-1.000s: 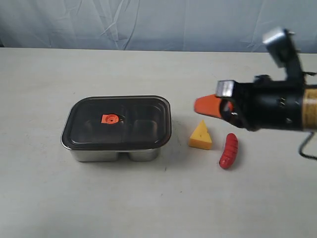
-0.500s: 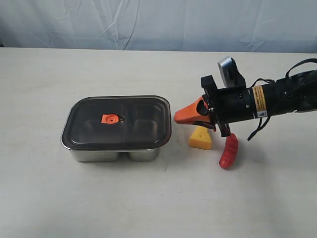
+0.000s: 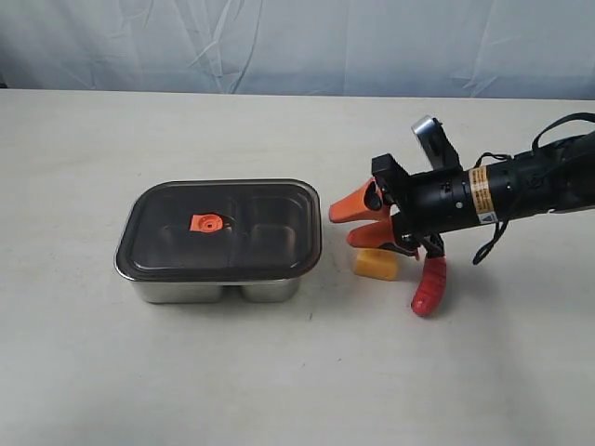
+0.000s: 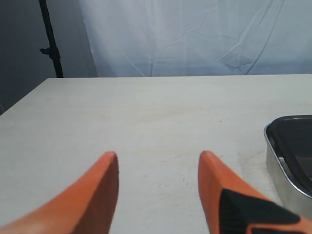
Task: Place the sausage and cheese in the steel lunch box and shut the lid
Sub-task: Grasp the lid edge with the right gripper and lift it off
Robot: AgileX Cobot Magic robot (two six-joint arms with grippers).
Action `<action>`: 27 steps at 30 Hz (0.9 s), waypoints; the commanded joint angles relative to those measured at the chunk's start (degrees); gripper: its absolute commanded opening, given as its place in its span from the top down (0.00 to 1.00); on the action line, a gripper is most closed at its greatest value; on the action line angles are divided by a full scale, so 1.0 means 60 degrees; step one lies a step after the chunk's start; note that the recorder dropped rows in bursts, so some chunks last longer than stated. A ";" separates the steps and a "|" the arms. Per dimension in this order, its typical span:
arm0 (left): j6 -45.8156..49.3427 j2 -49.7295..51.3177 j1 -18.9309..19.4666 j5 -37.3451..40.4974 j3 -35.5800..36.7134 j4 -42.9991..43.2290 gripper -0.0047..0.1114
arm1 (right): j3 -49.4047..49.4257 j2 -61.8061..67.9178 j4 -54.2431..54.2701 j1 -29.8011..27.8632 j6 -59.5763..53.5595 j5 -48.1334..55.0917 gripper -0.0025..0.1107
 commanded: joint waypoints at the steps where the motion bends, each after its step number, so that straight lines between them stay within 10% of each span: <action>1: 0.0000 -0.0043 0.0046 -0.0136 0.0013 0.0005 0.54 | -0.0049 -0.0005 0.0534 0.0436 0.0120 0.0283 0.63; 12: 0.0000 -0.0043 0.0046 -0.0136 0.0013 0.0005 0.54 | -0.0049 -0.0005 0.0825 0.1114 0.0120 0.1120 0.61; 19: 0.0000 -0.0043 0.0046 -0.0136 0.0013 0.0005 0.54 | -0.0049 -0.0005 0.0825 0.1114 0.0120 0.1190 0.98; 27: 0.0000 -0.0043 0.0046 -0.0136 0.0013 0.0005 0.54 | -0.0049 -0.0103 0.0786 0.1114 0.0120 0.0484 0.98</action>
